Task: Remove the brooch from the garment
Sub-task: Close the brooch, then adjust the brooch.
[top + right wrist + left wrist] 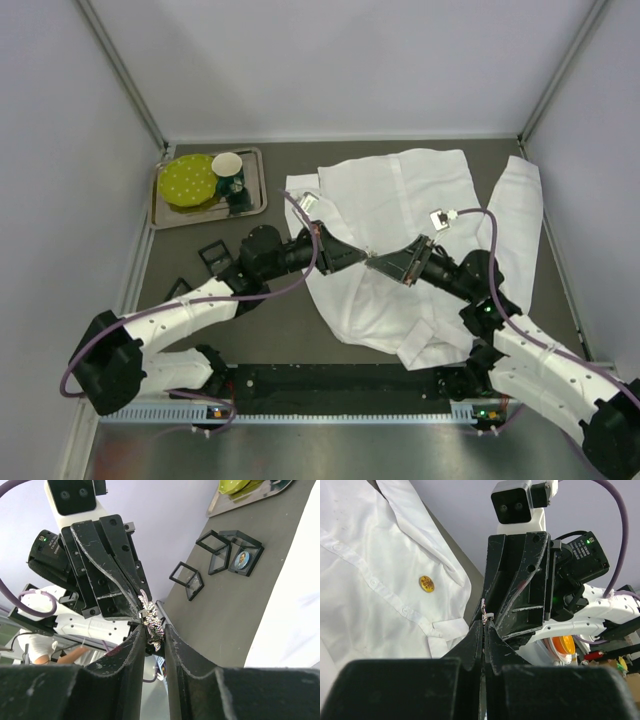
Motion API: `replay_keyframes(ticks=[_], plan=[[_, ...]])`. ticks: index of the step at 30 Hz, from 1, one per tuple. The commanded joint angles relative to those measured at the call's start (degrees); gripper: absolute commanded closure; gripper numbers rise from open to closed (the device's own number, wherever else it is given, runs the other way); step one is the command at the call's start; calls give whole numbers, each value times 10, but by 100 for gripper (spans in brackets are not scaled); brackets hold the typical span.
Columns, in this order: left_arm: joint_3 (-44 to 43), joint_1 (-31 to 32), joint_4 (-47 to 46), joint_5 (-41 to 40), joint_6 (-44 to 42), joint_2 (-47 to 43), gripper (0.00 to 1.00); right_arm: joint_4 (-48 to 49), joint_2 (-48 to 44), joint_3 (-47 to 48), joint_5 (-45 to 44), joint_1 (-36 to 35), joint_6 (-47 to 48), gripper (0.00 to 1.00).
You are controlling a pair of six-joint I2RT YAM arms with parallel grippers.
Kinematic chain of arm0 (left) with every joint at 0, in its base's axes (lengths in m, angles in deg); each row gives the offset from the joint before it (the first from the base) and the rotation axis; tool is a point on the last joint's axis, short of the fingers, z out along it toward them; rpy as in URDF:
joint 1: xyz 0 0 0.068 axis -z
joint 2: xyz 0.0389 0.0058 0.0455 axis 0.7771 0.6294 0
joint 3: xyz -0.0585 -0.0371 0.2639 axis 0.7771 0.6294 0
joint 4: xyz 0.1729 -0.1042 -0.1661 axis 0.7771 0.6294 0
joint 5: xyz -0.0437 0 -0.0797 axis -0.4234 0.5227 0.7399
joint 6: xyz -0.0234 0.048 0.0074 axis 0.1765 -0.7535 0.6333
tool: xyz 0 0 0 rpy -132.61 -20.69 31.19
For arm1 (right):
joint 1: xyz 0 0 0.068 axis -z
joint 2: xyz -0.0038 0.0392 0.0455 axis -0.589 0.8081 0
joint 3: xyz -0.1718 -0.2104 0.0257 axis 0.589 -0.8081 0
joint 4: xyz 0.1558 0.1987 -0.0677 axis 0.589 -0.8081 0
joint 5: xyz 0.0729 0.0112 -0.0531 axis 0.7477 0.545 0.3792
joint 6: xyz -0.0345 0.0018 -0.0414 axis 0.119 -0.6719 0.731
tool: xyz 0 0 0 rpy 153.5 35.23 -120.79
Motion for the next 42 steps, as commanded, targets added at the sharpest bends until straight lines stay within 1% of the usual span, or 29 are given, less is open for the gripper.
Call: replay_keyframes(ticks=[1, 10, 11, 13, 14, 16, 17, 20, 21, 23, 25, 26, 28, 29, 30, 31, 32, 33, 34, 35, 36, 38, 39, 40, 41, 42], plan=[[-14, 6, -10, 7, -1, -14, 100, 10, -24, -4, -27, -2, 21, 76], [-8, 6, -15, -6, -5, -23, 100, -13, -37, 0, -28, -2, 24, 72], [-7, 6, -9, -12, -10, -27, 100, -9, -40, -2, -24, -1, 24, 64], [-8, 5, -1, -21, -21, -31, 100, -15, -49, 0, -24, -2, 28, 57], [-9, 5, 15, -25, -28, -32, 100, -22, -54, 2, -25, -2, 29, 49], [-19, 5, 39, -36, -51, -35, 100, -50, -70, 10, -26, -2, 40, 44], [-26, 5, 68, -42, -61, -36, 100, -59, -77, 13, -27, -2, 44, 39], [-45, 5, 117, -68, -100, -44, 100, -100, -91, 25, -33, -2, 57, 32], [-50, 4, 152, -76, -119, -46, 100, -111, -92, 28, -34, -2, 61, 31], [-68, 5, 191, -100, -133, -51, 100, -158, -78, 47, -31, -1, 91, 30], [-76, 4, 231, -111, -149, -56, 100, -202, -54, 76, -19, -2, 136, 30], [-81, 4, 239, -120, -153, -58, 100, -213, -29, 86, -7, -2, 149, 30], [-86, 4, 260, -121, -170, -65, 100, -224, -12, 109, -5, -2, 166, 30], [-92, 4, 269, -122, -178, -68, 100, -240, 5, 117, -13, -2, 167, 35], [-95, 4, 278, -127, -203, -71, 100, -253, 12, 126, -22, -2, 166, 38], [-98, 4, 300, -131, -221, -78, 100, -265, 23, 148, -32, -2, 144, 39], [-99, 4, 301, -130, -240, -82, 100, -302, 35, 162, -48, -2, 124, 39], [-98, 4, 315, -124, -286, -92, 100, -312, 59, 189, -47, -2, 103, 41], [-96, 4, 320, -122, -314, -97, 100, -312, 70, 197, -42, -4, 56, 47], [-97, 4, 329, -124, -338, -103, 100, -313, 79, 205, -40, -6, 34, 50], [-102, 4, 343, -123, -392, -107, 100, -312, 97, 219, -40, -11, 15, 51], [-122, 4, 381, -115, -445, -108, 100, -313, 117, 240, -38, -22, -19, 50], [-129, 6, 393, -110, -494, -109, 100, -314, 132, 254, -35, -25, -29, 50], [-135, 6, 407, -90, -527, -110, 100, -312, 141, 257, -30, -25, -59, 50], [-138, 6, 417, -85, -551, -111, 100, -311, 148, 258, -19, -26, -76, 51], [-135, 6, 418, -81, -594, -121, 100, -302, 154, 255, -12, -26, -93, 52]])
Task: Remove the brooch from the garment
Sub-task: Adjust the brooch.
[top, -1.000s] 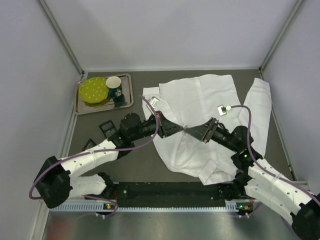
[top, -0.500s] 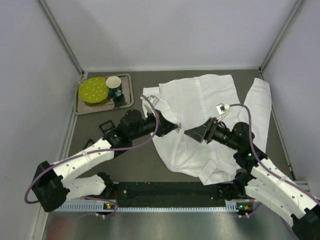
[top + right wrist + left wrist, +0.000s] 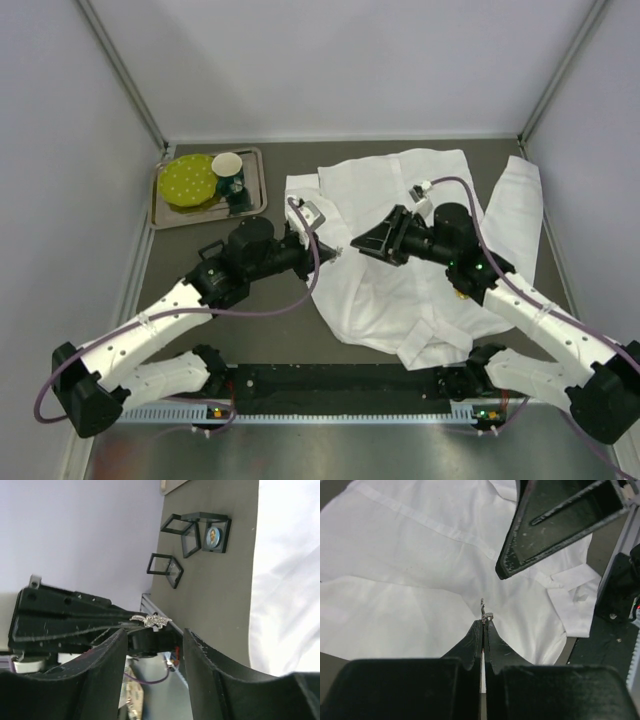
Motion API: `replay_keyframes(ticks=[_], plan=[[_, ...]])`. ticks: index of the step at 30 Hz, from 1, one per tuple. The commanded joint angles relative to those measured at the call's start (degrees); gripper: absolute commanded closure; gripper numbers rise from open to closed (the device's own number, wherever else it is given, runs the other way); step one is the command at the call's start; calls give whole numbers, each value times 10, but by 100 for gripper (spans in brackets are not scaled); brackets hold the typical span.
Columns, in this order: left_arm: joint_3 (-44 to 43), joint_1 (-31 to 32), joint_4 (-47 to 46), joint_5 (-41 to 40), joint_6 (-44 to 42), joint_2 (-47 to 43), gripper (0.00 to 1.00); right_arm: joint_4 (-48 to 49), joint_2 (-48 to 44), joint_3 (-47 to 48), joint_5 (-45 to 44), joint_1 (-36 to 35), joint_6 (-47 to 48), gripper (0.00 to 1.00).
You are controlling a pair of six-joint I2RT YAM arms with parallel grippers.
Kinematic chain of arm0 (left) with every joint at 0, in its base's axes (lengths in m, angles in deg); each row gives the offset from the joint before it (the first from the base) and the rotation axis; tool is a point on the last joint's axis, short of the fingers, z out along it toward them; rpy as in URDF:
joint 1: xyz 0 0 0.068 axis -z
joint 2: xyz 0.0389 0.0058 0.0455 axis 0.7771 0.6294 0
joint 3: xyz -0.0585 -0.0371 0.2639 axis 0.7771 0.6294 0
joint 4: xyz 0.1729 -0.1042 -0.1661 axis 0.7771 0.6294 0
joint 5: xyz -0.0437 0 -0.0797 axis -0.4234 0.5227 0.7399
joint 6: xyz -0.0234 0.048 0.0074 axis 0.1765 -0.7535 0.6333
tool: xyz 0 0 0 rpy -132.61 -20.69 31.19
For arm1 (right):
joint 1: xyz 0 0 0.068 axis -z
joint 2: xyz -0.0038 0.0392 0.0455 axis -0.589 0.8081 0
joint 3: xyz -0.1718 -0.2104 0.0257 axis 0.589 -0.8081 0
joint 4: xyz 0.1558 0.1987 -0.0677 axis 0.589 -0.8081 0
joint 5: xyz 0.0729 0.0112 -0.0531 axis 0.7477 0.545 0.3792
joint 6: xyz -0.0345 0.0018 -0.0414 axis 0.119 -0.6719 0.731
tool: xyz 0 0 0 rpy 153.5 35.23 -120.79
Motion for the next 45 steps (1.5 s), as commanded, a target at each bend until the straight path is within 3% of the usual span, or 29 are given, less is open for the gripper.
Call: replay_keyframes(ticks=[1, 6, 14, 24, 28, 39, 42, 45], plan=[[-25, 2, 39, 43, -209, -29, 100, 21, 36, 30, 31, -12, -127, 57], [-14, 9, 62, 41, -338, -43, 100, 22, 49, 36, 34, -20, -154, 60], [-11, 15, 82, 41, -441, -40, 100, 18, 86, 45, 33, -35, -173, 60], [-21, 37, 98, 13, -492, -14, 100, 2, 121, 82, 6, -73, -209, 62], [-20, 51, 93, 0, -496, -14, 100, 1, 129, 81, 0, -78, -217, 70], [-14, 123, 83, -112, -543, -8, 100, 10, 135, 63, -18, -87, -252, 74], [-11, 145, 82, -137, -557, -6, 100, 14, 135, 59, -25, -87, -261, 81], [-8, 156, 82, -166, -562, -2, 100, 23, 132, 52, -33, -87, -268, 82]])
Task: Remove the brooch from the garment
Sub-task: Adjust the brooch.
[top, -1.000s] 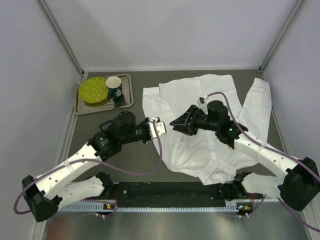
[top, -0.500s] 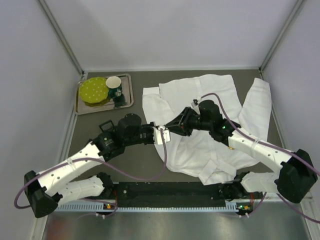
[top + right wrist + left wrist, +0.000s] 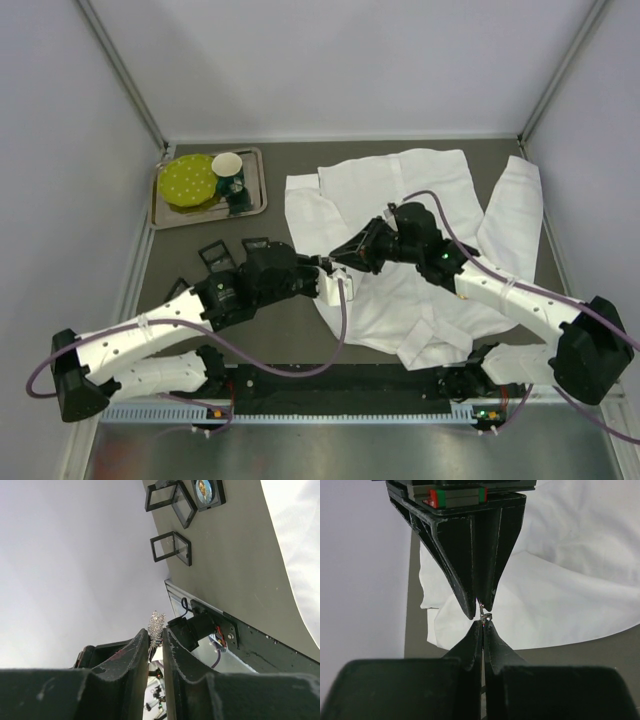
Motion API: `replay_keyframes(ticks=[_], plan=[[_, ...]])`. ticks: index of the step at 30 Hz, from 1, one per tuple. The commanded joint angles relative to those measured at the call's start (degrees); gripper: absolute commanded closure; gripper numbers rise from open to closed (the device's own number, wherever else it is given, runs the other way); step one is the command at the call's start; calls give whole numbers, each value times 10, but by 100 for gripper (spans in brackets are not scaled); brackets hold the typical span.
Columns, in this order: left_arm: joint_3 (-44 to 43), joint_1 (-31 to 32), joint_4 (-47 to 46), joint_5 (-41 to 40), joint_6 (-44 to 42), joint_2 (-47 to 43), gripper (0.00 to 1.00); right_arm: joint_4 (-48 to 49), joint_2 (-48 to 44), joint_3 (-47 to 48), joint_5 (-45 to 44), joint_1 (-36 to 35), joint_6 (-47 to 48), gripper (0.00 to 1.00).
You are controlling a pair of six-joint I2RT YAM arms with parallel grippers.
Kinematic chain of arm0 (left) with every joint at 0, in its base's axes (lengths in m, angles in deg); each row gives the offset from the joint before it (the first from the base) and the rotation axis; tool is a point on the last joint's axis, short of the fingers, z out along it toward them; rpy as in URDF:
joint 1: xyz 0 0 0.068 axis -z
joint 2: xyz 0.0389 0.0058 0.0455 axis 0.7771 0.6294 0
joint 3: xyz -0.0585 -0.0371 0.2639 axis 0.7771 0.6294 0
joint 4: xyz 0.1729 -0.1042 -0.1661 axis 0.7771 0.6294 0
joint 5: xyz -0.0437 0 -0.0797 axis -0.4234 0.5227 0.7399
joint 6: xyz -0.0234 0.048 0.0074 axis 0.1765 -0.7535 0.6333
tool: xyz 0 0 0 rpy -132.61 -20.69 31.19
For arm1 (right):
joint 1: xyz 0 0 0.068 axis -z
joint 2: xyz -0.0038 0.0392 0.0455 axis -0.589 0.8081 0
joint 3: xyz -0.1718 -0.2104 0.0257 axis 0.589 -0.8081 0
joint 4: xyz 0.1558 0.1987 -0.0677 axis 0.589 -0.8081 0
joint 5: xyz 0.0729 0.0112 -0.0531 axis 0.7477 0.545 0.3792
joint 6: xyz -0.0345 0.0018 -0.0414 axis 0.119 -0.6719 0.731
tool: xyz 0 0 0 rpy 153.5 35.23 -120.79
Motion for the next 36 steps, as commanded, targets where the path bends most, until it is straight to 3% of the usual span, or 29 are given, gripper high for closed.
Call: replay_keyframes(ticks=[1, 8, 14, 15, 20, 23, 25, 27, 29, 36], plan=[[-1, 28, -26, -20, -19, 9, 100, 44, 0, 0, -4, -12, -31, 82], [9, 63, -44, -64, -29, 21, 100, 66, 0, -15, -17, -22, -63, 82], [17, 85, -56, -102, -35, 34, 100, 83, -2, -25, -46, -36, -95, 91], [18, 86, -57, -106, -33, 34, 100, 86, -6, -29, -51, -38, -102, 99], [21, 90, -60, -108, 5, 29, 99, 156, -23, -79, -75, -38, -129, 100], [21, 90, -60, -115, 53, 20, 85, 205, -21, -95, -72, -38, -126, 100], [16, 90, -52, -110, 94, 14, 66, 241, -23, -105, -78, -38, -118, 100], [10, 89, -44, -102, 128, -2, 58, 249, -29, -113, -87, -38, -101, 100], [8, 90, -39, -86, 175, -25, 37, 249, -35, -114, -96, -34, -80, 100], [-17, 82, -44, -121, 404, -85, 33, 270, -42, -128, -89, -2, 49, 100]])
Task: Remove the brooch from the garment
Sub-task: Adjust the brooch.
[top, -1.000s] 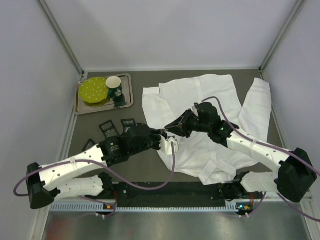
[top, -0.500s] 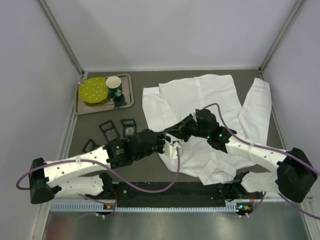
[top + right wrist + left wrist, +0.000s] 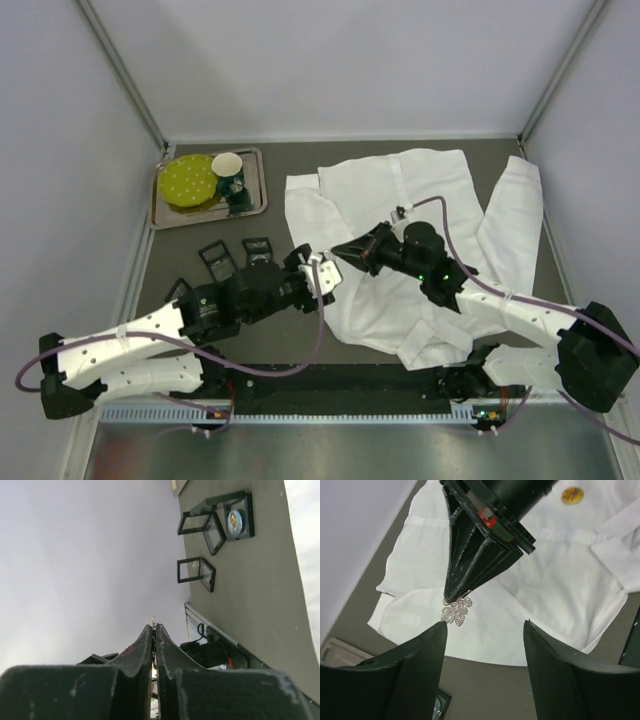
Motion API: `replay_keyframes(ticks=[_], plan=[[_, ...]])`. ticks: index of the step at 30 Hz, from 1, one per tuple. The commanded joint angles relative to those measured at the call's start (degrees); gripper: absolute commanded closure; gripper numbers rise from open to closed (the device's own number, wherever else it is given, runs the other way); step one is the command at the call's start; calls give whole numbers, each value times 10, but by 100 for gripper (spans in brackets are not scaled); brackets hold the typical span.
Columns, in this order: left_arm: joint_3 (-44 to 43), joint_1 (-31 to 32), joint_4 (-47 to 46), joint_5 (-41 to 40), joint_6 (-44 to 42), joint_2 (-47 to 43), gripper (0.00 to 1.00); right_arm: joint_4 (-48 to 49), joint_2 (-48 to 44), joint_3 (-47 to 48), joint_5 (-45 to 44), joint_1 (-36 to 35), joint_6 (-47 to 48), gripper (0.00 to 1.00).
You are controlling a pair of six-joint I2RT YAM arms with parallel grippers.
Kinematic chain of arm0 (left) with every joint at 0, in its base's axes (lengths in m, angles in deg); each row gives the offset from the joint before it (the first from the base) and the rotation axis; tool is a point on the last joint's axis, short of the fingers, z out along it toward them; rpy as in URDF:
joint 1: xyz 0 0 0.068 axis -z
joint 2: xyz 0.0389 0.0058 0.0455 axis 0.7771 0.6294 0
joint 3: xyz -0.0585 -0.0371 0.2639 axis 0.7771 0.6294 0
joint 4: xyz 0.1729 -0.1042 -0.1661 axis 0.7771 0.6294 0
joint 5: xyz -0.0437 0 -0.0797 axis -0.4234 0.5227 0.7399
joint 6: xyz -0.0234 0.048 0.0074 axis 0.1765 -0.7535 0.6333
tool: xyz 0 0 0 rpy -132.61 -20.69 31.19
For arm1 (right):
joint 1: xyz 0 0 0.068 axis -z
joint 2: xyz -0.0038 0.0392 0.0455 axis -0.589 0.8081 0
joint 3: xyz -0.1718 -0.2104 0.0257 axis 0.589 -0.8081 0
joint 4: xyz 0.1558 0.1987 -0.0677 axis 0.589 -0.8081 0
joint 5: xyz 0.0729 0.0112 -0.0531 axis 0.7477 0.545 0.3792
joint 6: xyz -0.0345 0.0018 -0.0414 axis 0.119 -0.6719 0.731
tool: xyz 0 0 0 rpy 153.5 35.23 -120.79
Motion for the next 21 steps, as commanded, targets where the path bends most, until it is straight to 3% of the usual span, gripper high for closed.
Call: replay_keyframes(ticks=[1, 9, 12, 13, 16, 21], plan=[[-31, -4, -39, -24, 218, -38, 33, 71, -10, -13, 6, 22, 98, 100], [15, -36, -124, -67, 494, -62, 31, 169, 8, -20, 66, 64, 199, 100], [45, -110, -183, -2, 600, -67, 30, 180, 4, -31, 74, 77, 207, 100], [55, -162, -204, 60, 658, -62, 32, 192, -1, -37, 74, 79, 209, 100], [109, -233, -309, 136, 760, -58, 44, 218, -12, -55, 75, 92, 208, 100], [181, -246, -438, 135, 813, -47, 45, 244, -14, -63, 80, 98, 187, 100]])
